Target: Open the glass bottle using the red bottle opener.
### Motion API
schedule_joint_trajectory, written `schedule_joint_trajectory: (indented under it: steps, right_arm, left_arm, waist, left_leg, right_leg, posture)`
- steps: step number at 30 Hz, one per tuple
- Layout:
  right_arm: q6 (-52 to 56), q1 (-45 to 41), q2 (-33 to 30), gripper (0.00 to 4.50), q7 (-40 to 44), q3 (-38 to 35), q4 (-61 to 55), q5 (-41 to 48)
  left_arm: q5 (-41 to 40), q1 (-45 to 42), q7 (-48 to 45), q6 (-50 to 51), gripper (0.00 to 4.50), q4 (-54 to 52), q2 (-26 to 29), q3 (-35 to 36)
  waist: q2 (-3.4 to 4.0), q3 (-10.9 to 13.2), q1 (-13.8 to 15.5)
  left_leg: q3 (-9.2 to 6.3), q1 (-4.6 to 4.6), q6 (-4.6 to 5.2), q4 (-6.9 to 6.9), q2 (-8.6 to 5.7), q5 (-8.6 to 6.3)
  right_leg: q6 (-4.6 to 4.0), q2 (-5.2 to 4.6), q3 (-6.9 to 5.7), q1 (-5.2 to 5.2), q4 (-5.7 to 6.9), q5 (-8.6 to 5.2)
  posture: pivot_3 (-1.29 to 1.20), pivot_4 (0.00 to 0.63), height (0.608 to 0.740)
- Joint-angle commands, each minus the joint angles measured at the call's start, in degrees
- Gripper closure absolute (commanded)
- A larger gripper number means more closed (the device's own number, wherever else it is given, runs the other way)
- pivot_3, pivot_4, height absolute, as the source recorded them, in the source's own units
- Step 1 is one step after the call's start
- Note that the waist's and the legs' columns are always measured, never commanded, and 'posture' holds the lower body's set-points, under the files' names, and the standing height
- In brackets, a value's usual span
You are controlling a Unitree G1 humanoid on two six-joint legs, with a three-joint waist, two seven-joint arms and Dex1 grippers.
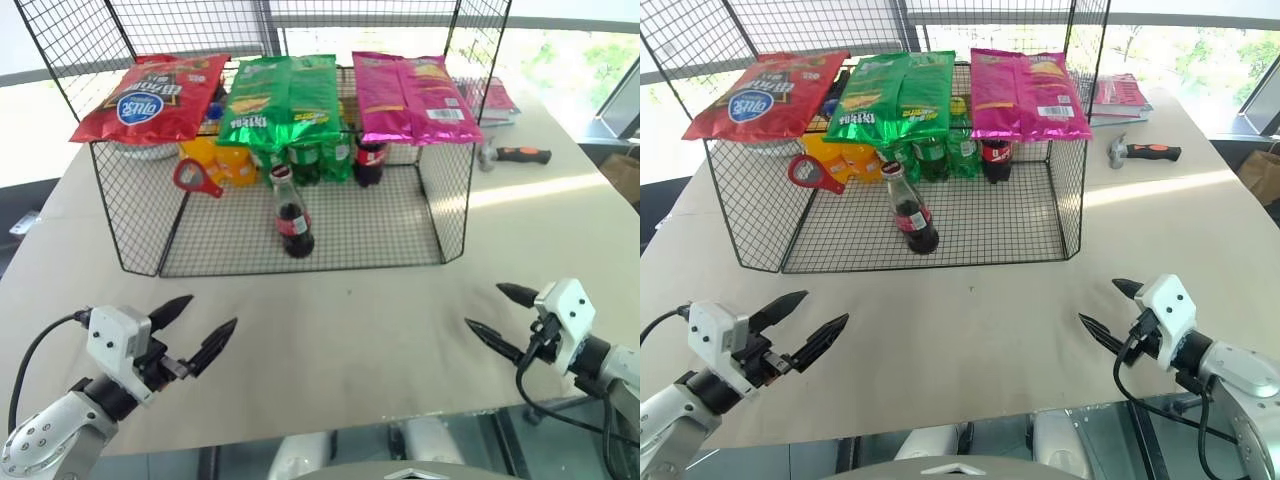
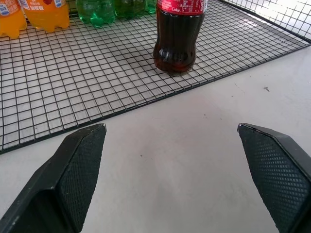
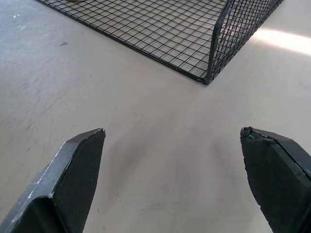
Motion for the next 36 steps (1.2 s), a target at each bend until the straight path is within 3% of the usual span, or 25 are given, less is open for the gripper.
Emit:
schedule_joint_trajectory:
  steps: [1, 5, 10, 18, 24, 29, 36]
  right_arm:
    - [-4.05, 0.12, 1.11, 0.00, 0.77, -0.17, -0.55, -0.93]
    - [-6.73, -0.94, 3.89, 0.00, 1.84, 0.90, -2.45, 1.63]
    - [-15.49, -3.94, 12.25, 0.00, 3.73, -1.45, -5.81, 11.59]
    - [-21.42, -7.33, 14.44, 0.00, 9.88, 6.60, -9.32, 13.37]
    - [-22.15, -10.15, 14.56, 0.00, 10.20, 8.19, -8.79, 14.42]
    - [-22.43, -10.21, 13.87, 0.00, 9.20, 9.29, -9.13, 12.20]
    - [-20.02, -11.22, 14.57, 0.00, 2.42, 12.44, -12.62, 9.39]
  left_arm:
    - [-0.56, -1.40, 1.99, 0.64, 0.01, -2.82, -0.60, -0.04]
    - [-0.52, -4.46, 4.05, 1.52, 0.01, -3.14, -1.69, -1.45]
    - [-0.91, -8.27, 7.99, 2.24, 0.01, -1.87, -3.31, -0.75]
    - [-1.86, -17.01, 18.00, 5.43, 0.01, -1.07, -7.50, -1.15]
    - [-0.72, -23.87, 24.71, 14.14, 0.01, 0.23, -3.39, -0.47]
    - [4.04, -35.22, 27.37, 18.12, 0.01, 6.71, 2.41, -3.28]
    - [8.43, -44.83, 24.74, 17.47, 0.01, 15.02, 5.18, -7.50]
  waist:
    - [0.00, 0.00, 0.02]
    - [0.00, 0.00, 0.11]
    - [0.06, 0.03, -0.28]
    - [-0.08, -0.05, -0.13]
    - [-0.09, -0.06, -0.11]
    - [-0.09, -0.06, 0.11]
    - [-0.09, -0.05, -0.25]
  left_leg:
    - [0.00, 0.00, 0.00, 0.00, 0.00, 0.00]
    - [-0.04, 0.00, -0.01, 0.00, 0.00, 0.01]
    - [-0.01, 0.02, -0.01, 0.00, 0.02, 0.00]
    - [-0.08, 0.02, -0.01, 0.02, 0.00, 0.01]
    - [-0.09, 0.07, -0.02, 0.09, -0.03, 0.01]
    - [-0.21, 0.07, -0.08, 0.09, -0.05, 0.05]
    - [-0.12, 0.06, -0.08, 0.06, -0.10, 0.05]
  right_leg:
    - [0.00, 0.00, 0.00, 0.00, 0.00, 0.00]
    - [0.00, 0.00, -0.05, 0.00, 0.04, 0.00]
    - [0.00, 0.02, -0.01, -0.01, 0.05, 0.00]
    - [0.01, 0.01, -0.10, -0.01, 0.07, 0.01]
    - [0.01, 0.01, -0.12, 0.00, 0.12, 0.01]
    - [0.01, 0.02, -0.26, -0.01, 0.18, 0.01]
    - [0.01, 0.02, -0.28, -0.12, 0.15, 0.01]
  posture:
    - [0.00, 0.150, 0.740]
    - [0.00, 0.150, 0.740]
    - [0.00, 0.150, 0.740]
    - [0.00, 0.150, 0.740]
    - [0.00, 0.150, 0.740]
    - [0.00, 0.150, 0.740]
    - [0.00, 0.150, 0.740]
